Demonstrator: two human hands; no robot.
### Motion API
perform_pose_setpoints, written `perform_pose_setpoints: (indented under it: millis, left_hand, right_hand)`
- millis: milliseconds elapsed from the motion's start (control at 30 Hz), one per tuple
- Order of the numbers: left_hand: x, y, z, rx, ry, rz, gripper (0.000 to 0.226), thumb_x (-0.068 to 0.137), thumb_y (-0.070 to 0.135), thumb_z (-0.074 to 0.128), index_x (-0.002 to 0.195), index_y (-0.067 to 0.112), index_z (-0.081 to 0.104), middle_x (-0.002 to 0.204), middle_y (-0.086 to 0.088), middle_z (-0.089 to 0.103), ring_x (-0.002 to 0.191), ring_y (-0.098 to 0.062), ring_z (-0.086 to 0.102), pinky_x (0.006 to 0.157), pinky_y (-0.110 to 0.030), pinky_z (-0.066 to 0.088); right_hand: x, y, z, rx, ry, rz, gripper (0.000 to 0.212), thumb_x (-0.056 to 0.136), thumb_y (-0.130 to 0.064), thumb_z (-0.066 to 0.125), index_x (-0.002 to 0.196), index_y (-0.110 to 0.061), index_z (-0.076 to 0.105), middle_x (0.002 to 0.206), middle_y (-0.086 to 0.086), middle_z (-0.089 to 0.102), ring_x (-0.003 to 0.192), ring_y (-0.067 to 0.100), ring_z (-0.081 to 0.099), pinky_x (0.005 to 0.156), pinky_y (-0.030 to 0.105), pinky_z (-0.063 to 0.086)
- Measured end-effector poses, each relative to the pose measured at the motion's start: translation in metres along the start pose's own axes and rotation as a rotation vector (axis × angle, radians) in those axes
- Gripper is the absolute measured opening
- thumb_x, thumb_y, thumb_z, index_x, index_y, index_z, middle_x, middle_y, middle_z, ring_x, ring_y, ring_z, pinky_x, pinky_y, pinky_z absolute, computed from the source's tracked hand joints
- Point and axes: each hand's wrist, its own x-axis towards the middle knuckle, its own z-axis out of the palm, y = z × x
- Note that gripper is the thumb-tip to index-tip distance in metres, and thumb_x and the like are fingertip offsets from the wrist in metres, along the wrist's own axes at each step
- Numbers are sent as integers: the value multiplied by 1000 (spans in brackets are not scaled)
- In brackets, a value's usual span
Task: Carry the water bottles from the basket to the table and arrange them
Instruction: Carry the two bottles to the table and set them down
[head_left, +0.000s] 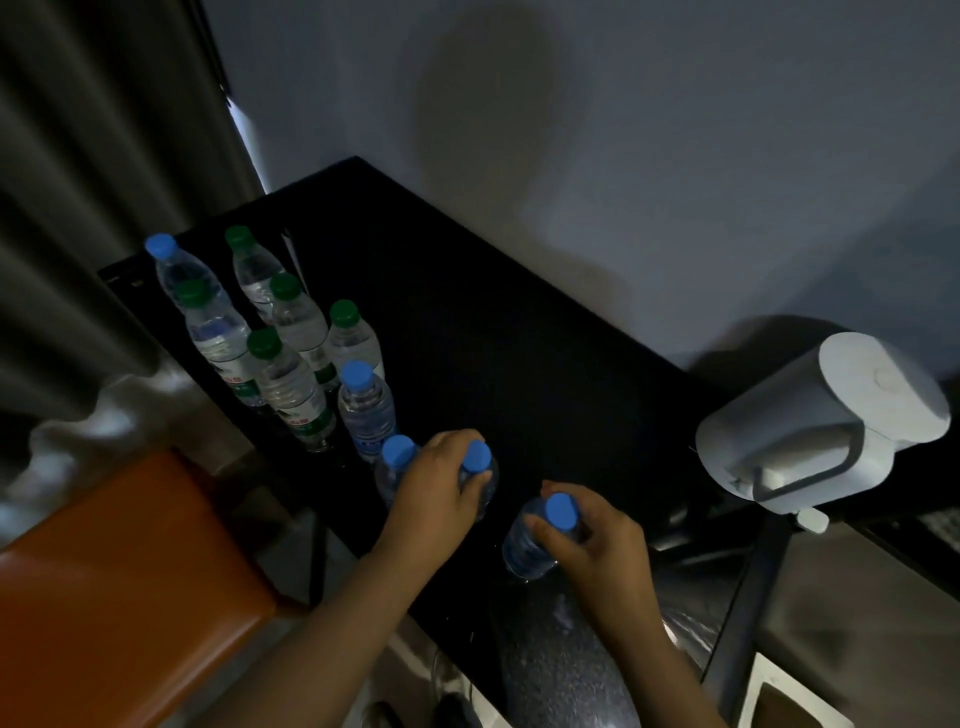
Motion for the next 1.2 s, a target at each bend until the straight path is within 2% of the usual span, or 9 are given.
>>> perform_pose_setpoints:
  millis: [233, 500, 700, 833, 900, 967, 1033, 1133, 1200]
  left_hand:
    - [4, 3, 5, 42, -30, -5, 35, 88, 9, 60, 122, 15, 53, 121, -3, 55, 109, -14, 56, 89, -18, 41]
    - [8, 4, 4, 49, -29, -26, 33, 88, 9, 61, 120, 15, 54, 120, -3, 55, 108, -15, 55, 93, -24, 45]
    - [8, 6, 2, 42, -38, -29, 31, 87, 8, 62, 116, 14, 56, 114, -4, 56, 101, -13, 56, 88, -23, 44]
    - [9, 9, 1, 51, -63, -40, 28, 88, 8, 61, 115, 12, 56, 112, -5, 56, 100, -15, 56, 88, -25, 45]
    - [10, 10, -1, 58, -90, -45, 28, 88, 7, 61, 115, 12, 56, 112, -4, 55, 101, -15, 56, 89, -26, 45]
    - [13, 12, -4, 87, -132, -46, 25, 89, 8, 59, 113, 13, 55, 113, -4, 54, 100, -16, 55, 90, -29, 47]
    - [17, 14, -7, 133, -192, -51, 23, 90, 9, 57, 112, 13, 54, 114, -5, 53, 99, -17, 55, 90, -33, 48]
    - [20, 19, -16, 195, -299, -27, 25, 91, 12, 56, 116, 15, 52, 119, -6, 51, 102, -16, 54, 92, -32, 48]
    - [19, 26, -23, 241, -358, 8, 37, 91, 16, 57, 127, 16, 47, 128, -6, 47, 110, -18, 52, 97, -31, 46]
  right_hand:
    - [-4, 2, 10, 36, 0, -13, 30, 80, -17, 73, 105, -30, 62, 93, -21, 65, 94, -10, 60, 76, 10, 50]
    - [-10, 7, 13, -36, -50, -60, 36, 78, -22, 75, 112, -25, 64, 100, -28, 60, 102, -14, 57, 81, 8, 49]
    - [-8, 2, 14, -57, -84, -62, 34, 79, -16, 74, 107, -30, 61, 91, -30, 57, 92, -22, 54, 74, 0, 42]
    - [-5, -1, 11, -159, -132, -63, 29, 82, -18, 70, 109, -24, 61, 115, -6, 64, 94, -7, 59, 82, 8, 46]
    - [-4, -2, 7, -288, -188, -65, 48, 82, -25, 69, 127, -22, 53, 141, -3, 49, 119, 3, 51, 97, 12, 39]
    - [-4, -2, -1, -423, -238, -46, 74, 79, -34, 71, 143, -23, 36, 152, -6, 33, 134, 8, 39, 104, 15, 31]
    - [-8, -4, -11, -533, -257, -4, 77, 76, -40, 72, 142, -23, 36, 146, -4, 41, 128, 11, 45, 101, 19, 37]
    - [-25, -10, -29, -670, -250, 57, 54, 80, -39, 69, 129, -28, 49, 127, -6, 53, 111, 9, 54, 88, 17, 42]
    - [-39, -12, -36, -727, -228, 109, 46, 81, -35, 68, 124, -26, 53, 123, -5, 57, 108, 9, 55, 89, 20, 45]
